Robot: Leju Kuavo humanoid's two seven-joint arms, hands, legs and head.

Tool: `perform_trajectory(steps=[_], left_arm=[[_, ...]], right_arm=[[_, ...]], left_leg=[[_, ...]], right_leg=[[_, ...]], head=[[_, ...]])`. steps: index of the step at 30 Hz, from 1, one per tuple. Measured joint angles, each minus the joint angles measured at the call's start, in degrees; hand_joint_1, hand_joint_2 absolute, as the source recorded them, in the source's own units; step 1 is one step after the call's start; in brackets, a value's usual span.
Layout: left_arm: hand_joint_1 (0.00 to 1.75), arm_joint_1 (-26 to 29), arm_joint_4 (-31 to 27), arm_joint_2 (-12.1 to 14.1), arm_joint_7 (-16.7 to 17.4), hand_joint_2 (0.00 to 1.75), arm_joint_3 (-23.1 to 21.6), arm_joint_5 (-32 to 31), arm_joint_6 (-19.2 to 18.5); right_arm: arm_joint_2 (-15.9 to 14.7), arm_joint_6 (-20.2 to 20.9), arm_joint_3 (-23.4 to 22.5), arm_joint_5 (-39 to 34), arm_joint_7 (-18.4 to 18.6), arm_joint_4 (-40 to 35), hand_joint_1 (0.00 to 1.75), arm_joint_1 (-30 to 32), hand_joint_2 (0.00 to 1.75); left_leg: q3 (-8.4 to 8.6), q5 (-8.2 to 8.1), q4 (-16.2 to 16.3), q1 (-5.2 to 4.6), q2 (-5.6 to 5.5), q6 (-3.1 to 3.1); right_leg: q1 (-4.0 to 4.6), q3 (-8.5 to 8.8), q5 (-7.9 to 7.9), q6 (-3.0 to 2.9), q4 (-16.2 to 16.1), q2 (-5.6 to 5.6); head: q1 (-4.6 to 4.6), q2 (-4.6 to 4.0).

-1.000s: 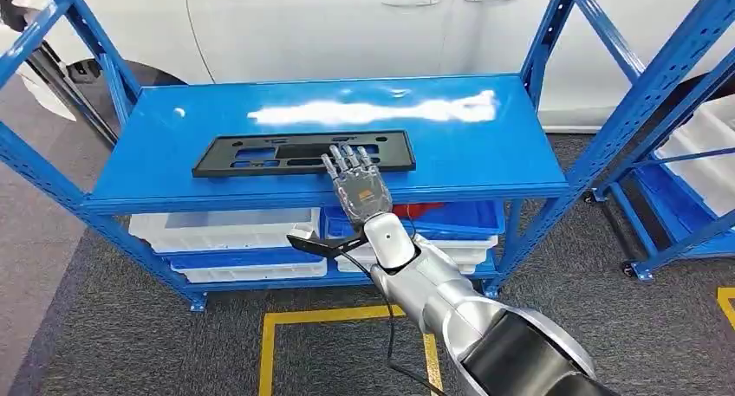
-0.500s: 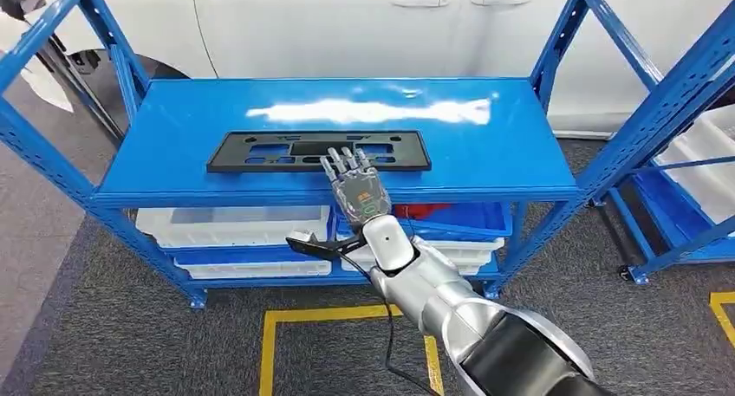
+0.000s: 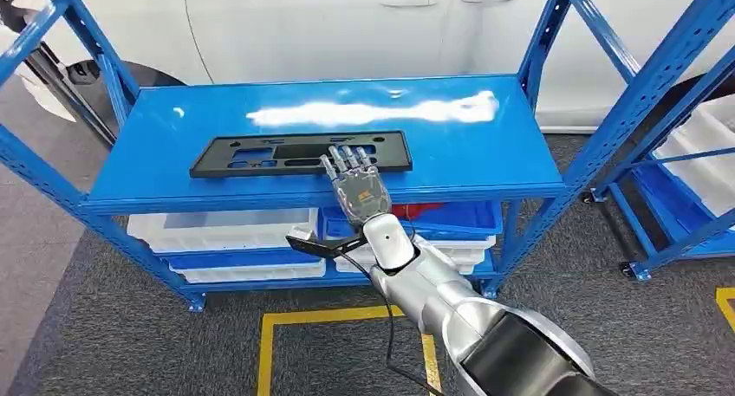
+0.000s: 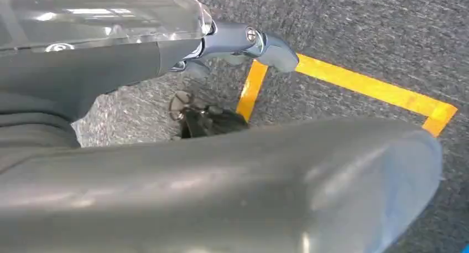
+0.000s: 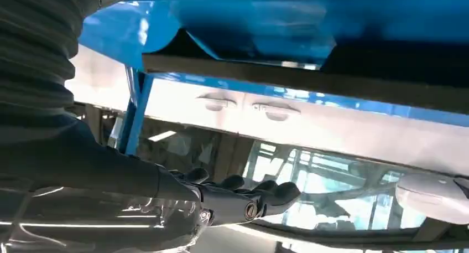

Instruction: Take the parts from the cabinet and place them on the table.

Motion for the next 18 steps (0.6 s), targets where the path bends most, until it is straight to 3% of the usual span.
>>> perform_trajectory(steps=[1,2,6,7,9,11,12,13,14,16,17,18], left_arm=[[0.0,-0.08,0.0,0.11,0.0,0.0,0.0,-0.02,0.0],[0.0,-0.15,0.0,0.11,0.0,0.0,0.0,-0.13,0.13],[0.0,-0.12,0.0,0.11,-1.27,0.0,-0.09,-0.77,0.44],[0.0,-0.11,0.0,0.0,-2.48,0.0,-0.15,-1.11,0.09],[0.0,-0.2,0.0,0.02,-4.26,0.0,-0.22,-1.47,-0.57],[0.0,-0.19,0.0,0.07,-4.72,0.0,-0.22,-1.55,-0.72],[0.0,-0.13,0.0,0.09,-4.81,0.0,-0.24,-1.57,-0.77],[0.0,-0.08,0.0,0.09,-5.01,0.0,-0.26,-1.68,-0.81],[0.0,-0.1,0.0,0.09,-5.33,0.0,-0.28,-1.73,-0.87],[0.0,-0.21,0.0,0.07,-6.36,0.0,-0.37,-1.79,-1.03],[0.0,-0.24,0.0,0.04,-6.51,0.0,-0.37,-1.81,-0.88],[0.0,-0.33,0.0,0.02,-6.54,0.0,-0.37,-1.86,-0.59]], right_arm=[[0.0,0.0,0.0,0.0,0.0,0.0,0.0,-0.04,1.75],[0.0,-0.05,0.0,0.0,0.0,0.0,0.0,-0.08,1.75],[0.0,-2.21,-1.03,-2.7,-2.3,-0.07,0.0,-0.01,1.75],[0.0,-3.02,-1.83,-3.92,-3.17,-0.28,0.0,-0.03,1.75],[0.0,-3.96,-2.89,-4.61,-4.02,-0.48,0.0,-0.31,1.75],[-0.02,-4.09,-3.37,-4.87,-4.28,-0.46,0.0,-0.11,1.75],[-0.06,-4.09,-3.52,-4.92,-4.33,-0.46,0.0,0.11,1.75],[-0.07,-4.13,-3.72,-5.03,-4.48,-0.46,0.0,0.26,1.75],[-0.07,-4.18,-3.94,-5.07,-4.72,-0.46,0.0,0.25,1.75],[0.04,-4.31,-4.37,-5.07,-5.35,-0.57,0.0,-0.15,1.75],[0.15,-4.31,-4.44,-5.05,-5.42,-0.66,0.0,-0.4,1.75],[0.35,-4.26,-4.48,-5.05,-5.49,-0.66,0.0,-0.66,1.75]], left_leg=[[2.66,2.39,-5.32,0.02,0.06,0.09],[4.01,1.93,-7.84,-0.11,0.07,0.22],[3.78,1.99,-8.33,-0.38,-0.14,1.54],[3.88,2.27,-8.66,0.02,-0.05,1.97],[3.75,2.36,-8.74,0.04,-0.04,2.4],[3.72,2.31,-8.74,0.0,0.0,2.48],[3.71,2.31,-8.73,0.0,0.0,2.47],[3.72,2.31,-8.72,0.01,0.0,2.47],[3.74,2.3,-8.71,0.03,-0.06,2.46],[3.93,2.23,-8.71,0.03,-0.14,2.32],[3.94,2.19,-8.73,0.03,-0.12,2.2],[3.68,2.17,-8.59,-0.28,-0.14,1.74]], right_leg=[[-0.03,0.06,-0.28,0.2,0.31,0.01],[0.32,-0.16,-0.63,0.6,0.78,0.04],[0.4,-0.68,-0.55,1.58,1.07,0.06],[0.16,-0.74,-1.0,1.97,1.19,0.19],[-0.07,-3.08,-4.55,2.67,6.49,0.13],[-0.48,-7.55,-8.63,3.13,16.12,0.12],[-0.58,-9.13,-9.25,3.26,19.25,0.11],[-0.68,-9.32,-8.41,3.3,19.23,0.11],[-0.75,-8.14,-6.44,3.25,16.57,0.09],[-0.72,-3.15,-1.08,2.78,6.15,0.09],[-0.61,-1.32,-0.06,2.4,1.91,0.09],[-0.19,-0.92,-0.52,2.18,0.99,0.08]], head=[[0.0,0.0],[0.0,0.0],[0.0,0.0],[0.0,0.0],[0.0,0.0],[0.0,0.0],[0.02,0.0],[0.0,0.0],[0.0,0.0],[0.0,0.0],[0.0,0.0],[0.0,0.0]])
